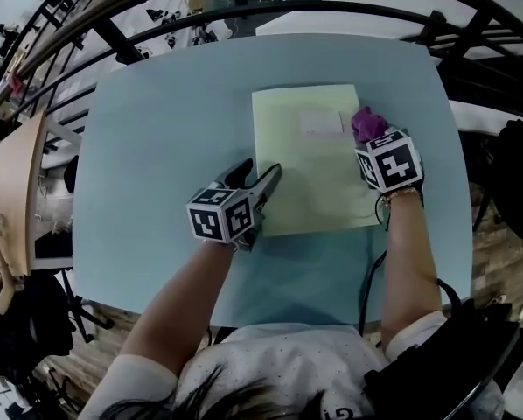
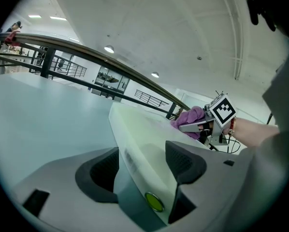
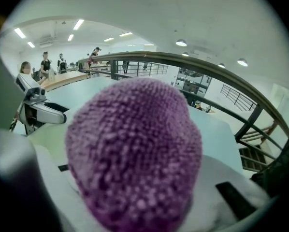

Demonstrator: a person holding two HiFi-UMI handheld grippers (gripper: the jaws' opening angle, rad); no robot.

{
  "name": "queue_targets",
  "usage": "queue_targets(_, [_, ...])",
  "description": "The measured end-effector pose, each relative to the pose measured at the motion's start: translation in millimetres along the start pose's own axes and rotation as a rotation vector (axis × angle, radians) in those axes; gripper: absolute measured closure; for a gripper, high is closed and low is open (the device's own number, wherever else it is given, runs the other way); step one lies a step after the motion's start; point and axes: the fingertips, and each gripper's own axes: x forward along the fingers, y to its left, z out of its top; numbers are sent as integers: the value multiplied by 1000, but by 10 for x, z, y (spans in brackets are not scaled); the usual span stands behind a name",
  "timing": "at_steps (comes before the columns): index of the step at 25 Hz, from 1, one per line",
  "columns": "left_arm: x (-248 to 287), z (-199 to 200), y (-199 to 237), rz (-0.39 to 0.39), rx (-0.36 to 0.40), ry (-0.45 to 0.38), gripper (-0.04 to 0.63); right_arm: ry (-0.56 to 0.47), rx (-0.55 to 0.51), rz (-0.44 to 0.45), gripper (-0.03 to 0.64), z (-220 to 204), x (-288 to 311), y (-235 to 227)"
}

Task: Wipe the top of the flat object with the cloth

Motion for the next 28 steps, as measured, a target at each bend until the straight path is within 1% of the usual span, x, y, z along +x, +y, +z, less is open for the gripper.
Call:
queue_targets(2, [-7, -10, 4, -1, -3, 1, 299, 35, -19, -51, 584, -6, -22, -55])
queue_targets(3, [-16, -16, 5, -1, -5, 1, 299, 32, -26, -58, 586, 24, -34, -35])
queue_targets(5, [-32, -15, -7, 1, -7, 1, 299, -27, -15, -29, 586, 169, -77, 86])
queue_targets(7, [-30, 0, -21, 2, -3, -6, 299, -120, 15, 40, 586, 382, -130, 283])
queue_targets(9, [-23, 6, -13, 3, 2, -12, 299, -200, 32, 137, 586, 597, -142, 582])
queue_targets(10, [-23, 1, -10, 4, 3, -12, 299, -226, 22, 190, 586, 686, -132, 767])
queue_targets(11, [-23, -5, -11, 3, 4, -12, 299, -242, -4, 240, 586, 761, -120, 966])
queue_targets(14, [-31, -6, -22, 1, 6, -16, 299, -264, -138, 389, 586, 930, -98, 1601])
queue_targets(16, [-39, -4, -9, -2, 7, -17, 299, -245, -198, 476, 586, 945, -60, 1976])
queue_targets(17, [-43, -6, 0, -4, 7, -16, 299, -222, -216, 498, 586, 916, -21, 2104])
queue_targets(19, [-58, -12, 17, -3, 12, -16, 299, -176, -223, 488, 584, 842, 75, 2199])
queue_targets(20, [-68, -13, 25, 0, 16, -19, 301, -158, -202, 475, 584, 815, 115, 2186])
queue_targets(22, [-81, -12, 39, 3, 18, -22, 301, -132, -124, 470, 584, 777, 155, 2106])
queue_targets(24, [-74, -18, 25, -10, 15, -9, 301, -120, -51, 459, 584, 738, 148, 1993])
queue_targets(26, [-61, -23, -10, -32, 15, 11, 301, -114, 0, 432, 584, 694, 122, 1888])
queue_targets(28, [-51, -18, -28, -45, 15, 24, 301, -97, 27, 389, 584, 641, 99, 1788])
